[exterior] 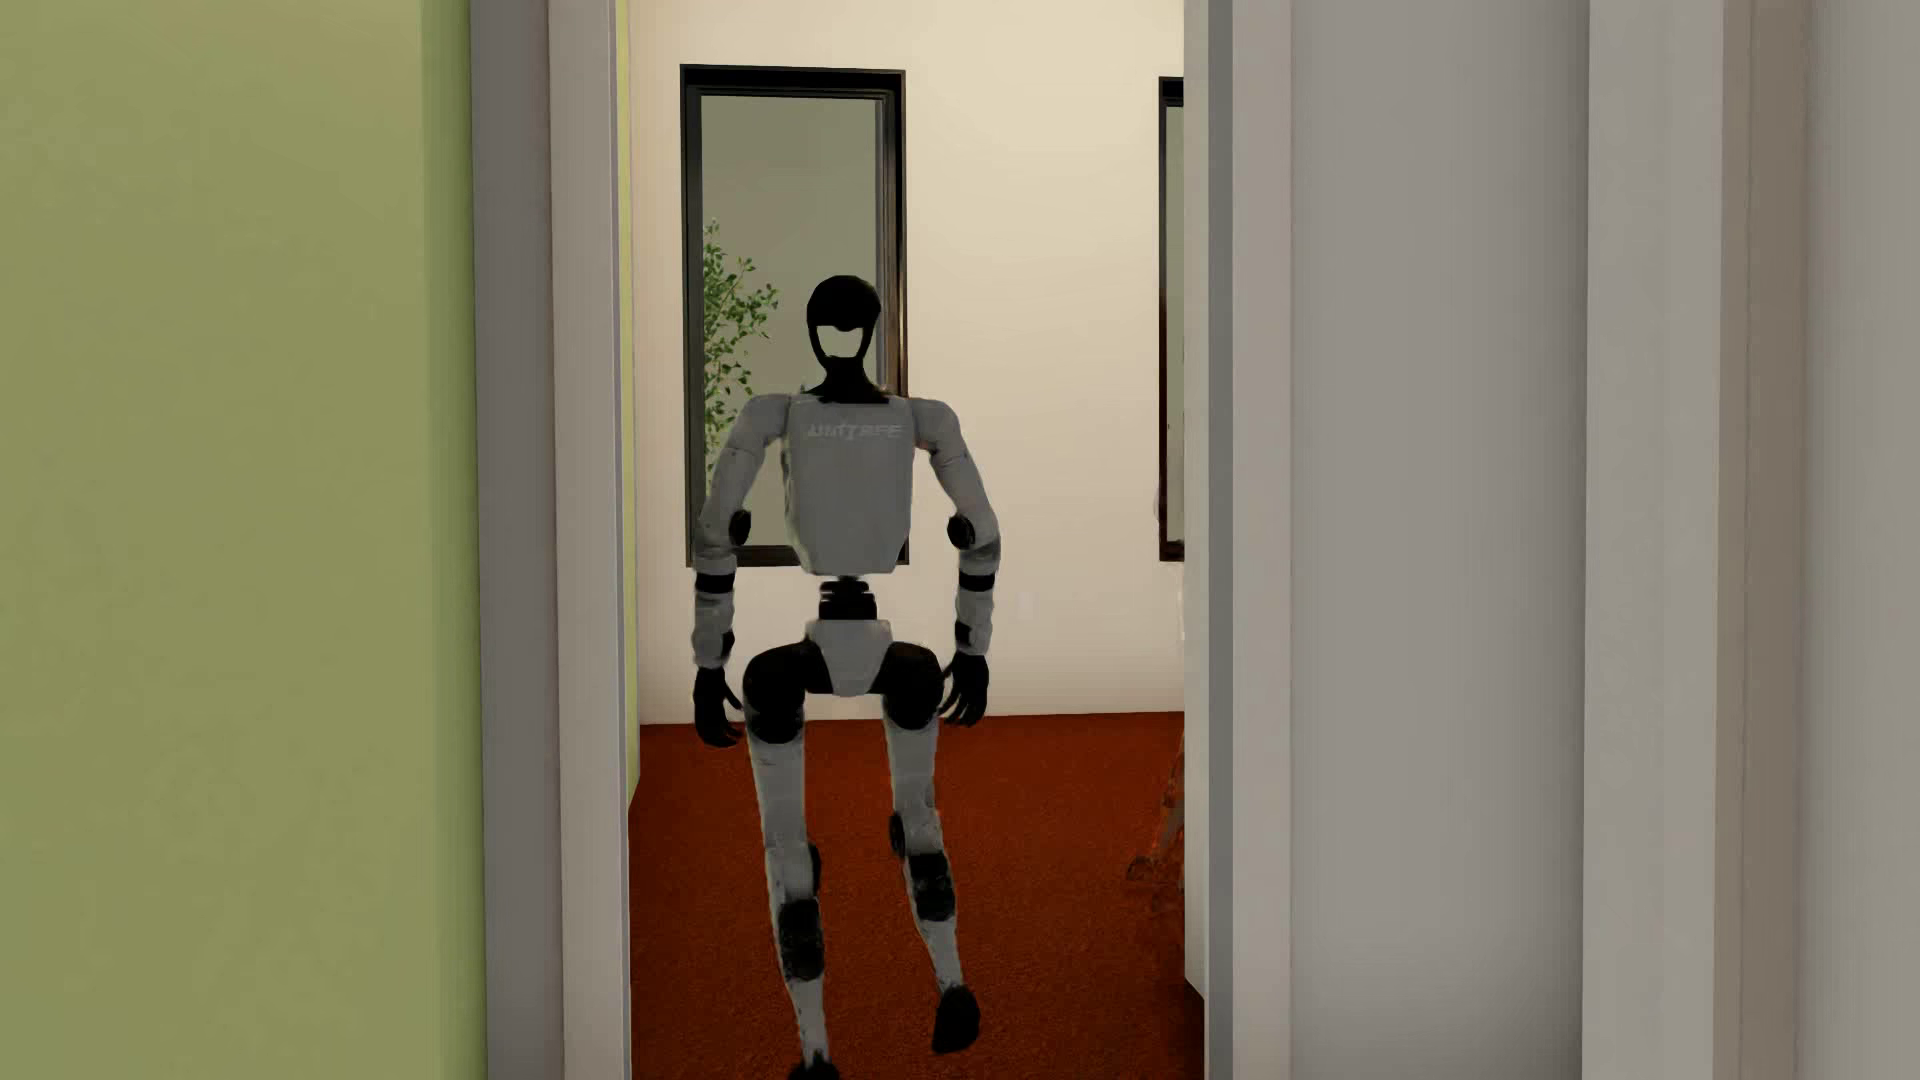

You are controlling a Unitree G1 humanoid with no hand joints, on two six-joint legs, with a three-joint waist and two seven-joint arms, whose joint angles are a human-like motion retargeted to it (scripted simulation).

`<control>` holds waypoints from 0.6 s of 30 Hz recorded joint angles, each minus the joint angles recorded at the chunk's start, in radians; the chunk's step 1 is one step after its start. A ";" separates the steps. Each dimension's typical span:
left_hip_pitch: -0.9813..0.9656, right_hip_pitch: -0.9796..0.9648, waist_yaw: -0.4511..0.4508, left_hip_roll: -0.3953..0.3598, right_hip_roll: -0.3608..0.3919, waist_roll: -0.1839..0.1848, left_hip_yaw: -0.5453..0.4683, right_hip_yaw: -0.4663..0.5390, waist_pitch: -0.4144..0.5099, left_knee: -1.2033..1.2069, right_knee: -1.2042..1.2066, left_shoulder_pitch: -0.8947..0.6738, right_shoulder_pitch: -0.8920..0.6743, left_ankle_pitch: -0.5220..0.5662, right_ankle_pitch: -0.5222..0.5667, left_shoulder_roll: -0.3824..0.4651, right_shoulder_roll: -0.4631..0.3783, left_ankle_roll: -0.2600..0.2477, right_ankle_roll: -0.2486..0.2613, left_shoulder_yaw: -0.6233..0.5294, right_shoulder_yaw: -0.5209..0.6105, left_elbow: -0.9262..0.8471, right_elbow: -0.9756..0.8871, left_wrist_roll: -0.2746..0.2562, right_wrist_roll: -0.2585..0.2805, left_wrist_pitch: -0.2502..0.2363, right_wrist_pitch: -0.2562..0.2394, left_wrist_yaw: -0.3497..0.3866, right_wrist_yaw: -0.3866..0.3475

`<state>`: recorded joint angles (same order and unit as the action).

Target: Circle the corner

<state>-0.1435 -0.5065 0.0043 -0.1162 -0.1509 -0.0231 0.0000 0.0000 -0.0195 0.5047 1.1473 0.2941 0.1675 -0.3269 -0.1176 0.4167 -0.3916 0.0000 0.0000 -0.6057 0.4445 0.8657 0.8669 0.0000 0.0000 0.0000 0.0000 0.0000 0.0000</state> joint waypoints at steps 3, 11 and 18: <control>0.055 -0.151 -0.073 0.025 0.033 0.035 0.000 0.000 0.017 0.002 0.245 0.007 0.023 -0.028 -0.138 0.015 0.001 0.000 0.000 0.001 -0.019 -0.008 -0.029 0.000 0.000 0.000 0.000 0.000 0.000; 0.191 -0.261 -0.194 0.076 0.090 0.052 0.000 0.000 0.041 0.005 -0.198 -0.056 0.077 -0.066 0.096 0.025 0.008 0.000 0.000 0.000 0.062 -0.006 0.076 0.000 0.000 0.000 0.000 0.000 0.000; 0.277 -0.019 -0.216 0.108 0.060 0.032 0.000 0.000 -0.034 0.021 -0.673 -0.043 0.140 0.008 0.168 -0.036 0.009 0.000 0.000 -0.011 0.094 -0.087 0.135 0.000 0.000 0.000 0.000 0.000 0.000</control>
<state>0.1336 -0.5254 -0.2121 -0.0085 -0.0905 0.0092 0.0000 0.0000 -0.0532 0.5253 0.4743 0.2514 0.3077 -0.3184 0.0509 0.3811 -0.3824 0.0000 0.0000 -0.6171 0.5390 0.7785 1.0019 0.0000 0.0000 0.0000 0.0000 0.0000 0.0000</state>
